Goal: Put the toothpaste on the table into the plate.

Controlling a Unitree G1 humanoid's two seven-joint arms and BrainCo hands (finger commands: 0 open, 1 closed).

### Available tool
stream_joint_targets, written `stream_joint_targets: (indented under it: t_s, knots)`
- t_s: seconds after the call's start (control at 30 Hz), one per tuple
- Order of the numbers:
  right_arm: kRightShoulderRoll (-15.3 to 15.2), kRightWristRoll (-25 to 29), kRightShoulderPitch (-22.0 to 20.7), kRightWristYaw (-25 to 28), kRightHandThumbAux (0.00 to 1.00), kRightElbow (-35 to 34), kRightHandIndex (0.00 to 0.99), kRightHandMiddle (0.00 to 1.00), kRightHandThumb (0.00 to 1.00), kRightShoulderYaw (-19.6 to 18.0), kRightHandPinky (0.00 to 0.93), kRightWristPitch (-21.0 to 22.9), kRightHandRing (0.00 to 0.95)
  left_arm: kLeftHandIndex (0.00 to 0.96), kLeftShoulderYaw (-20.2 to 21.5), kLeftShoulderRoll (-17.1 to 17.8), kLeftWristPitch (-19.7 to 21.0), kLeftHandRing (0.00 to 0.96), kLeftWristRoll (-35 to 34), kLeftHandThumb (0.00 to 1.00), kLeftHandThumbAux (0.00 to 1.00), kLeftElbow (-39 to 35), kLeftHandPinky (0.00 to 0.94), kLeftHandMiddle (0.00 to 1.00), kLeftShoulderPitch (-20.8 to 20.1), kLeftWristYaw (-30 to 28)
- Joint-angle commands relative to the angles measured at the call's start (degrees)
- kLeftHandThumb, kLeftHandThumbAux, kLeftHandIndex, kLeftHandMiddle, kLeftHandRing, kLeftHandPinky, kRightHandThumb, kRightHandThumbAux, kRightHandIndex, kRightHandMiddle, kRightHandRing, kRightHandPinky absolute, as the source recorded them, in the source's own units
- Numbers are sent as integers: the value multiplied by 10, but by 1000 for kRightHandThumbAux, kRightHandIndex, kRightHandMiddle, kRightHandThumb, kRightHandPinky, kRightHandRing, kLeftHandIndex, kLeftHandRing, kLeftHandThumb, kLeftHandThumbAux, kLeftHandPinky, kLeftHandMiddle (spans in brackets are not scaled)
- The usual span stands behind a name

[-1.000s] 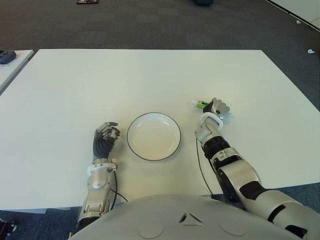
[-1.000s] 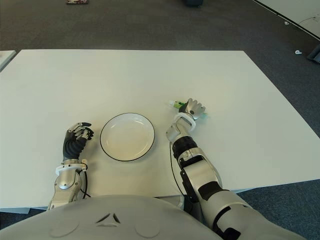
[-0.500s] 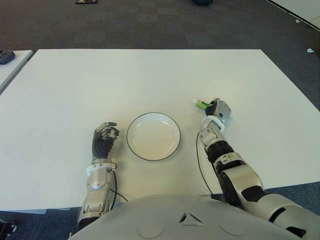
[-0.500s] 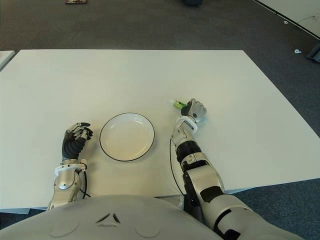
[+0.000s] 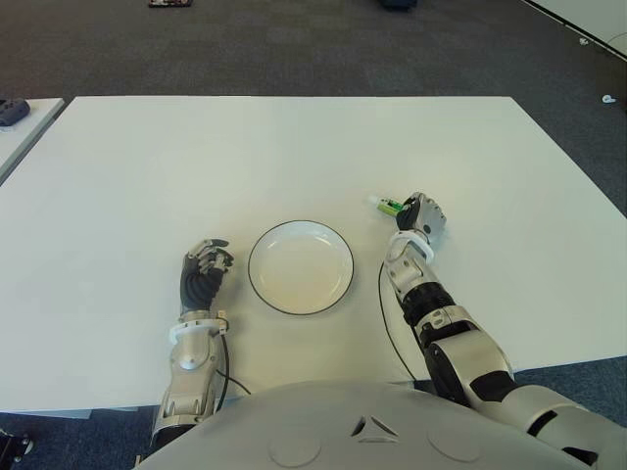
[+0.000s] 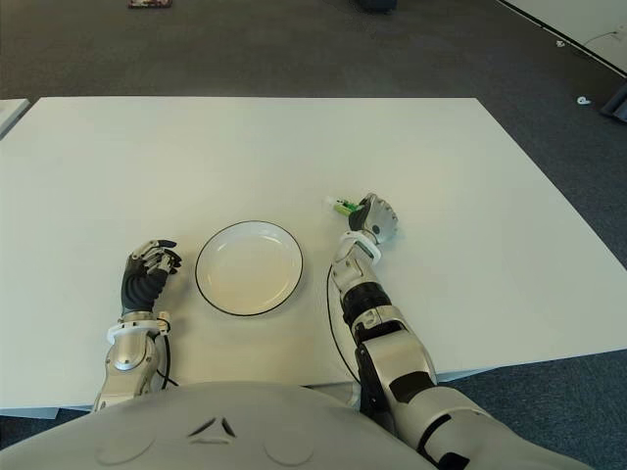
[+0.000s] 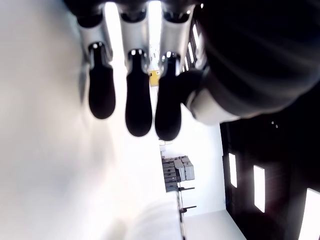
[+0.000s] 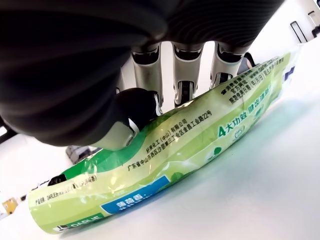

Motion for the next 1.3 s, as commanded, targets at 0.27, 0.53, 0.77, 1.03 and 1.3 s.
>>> stream_joint_targets:
  t_s: [0.27, 0.53, 0.77, 1.03, 1.3]
  knots:
    - [-2, 8, 22, -38, 672, -32, 446, 490, 845, -5, 856, -71, 814, 431, 0, -2, 19, 581, 6, 703, 718, 23, 563, 586, 10, 5]
    - [-7, 6, 34, -47, 671, -53, 448, 490, 845, -5, 860, -109, 822, 431, 2, -1, 19, 587, -2, 703, 718, 25, 572, 591, 9, -1]
    - [-14, 5, 53, -29, 708, -105, 442, 778, 727, -3, 851, -123, 835, 431, 2, 0, 11, 579, -6, 703, 718, 29, 556, 590, 9, -2]
    - [-16, 5, 68, -14, 714, -144, 441, 807, 712, -4, 845, -128, 831, 431, 2, 1, 12, 573, -9, 702, 717, 27, 555, 585, 8, -5]
    - [-20, -4, 84, 15, 715, -196, 439, 798, 708, 0, 829, -112, 822, 431, 1, 3, 12, 584, -7, 703, 717, 27, 571, 592, 9, -4]
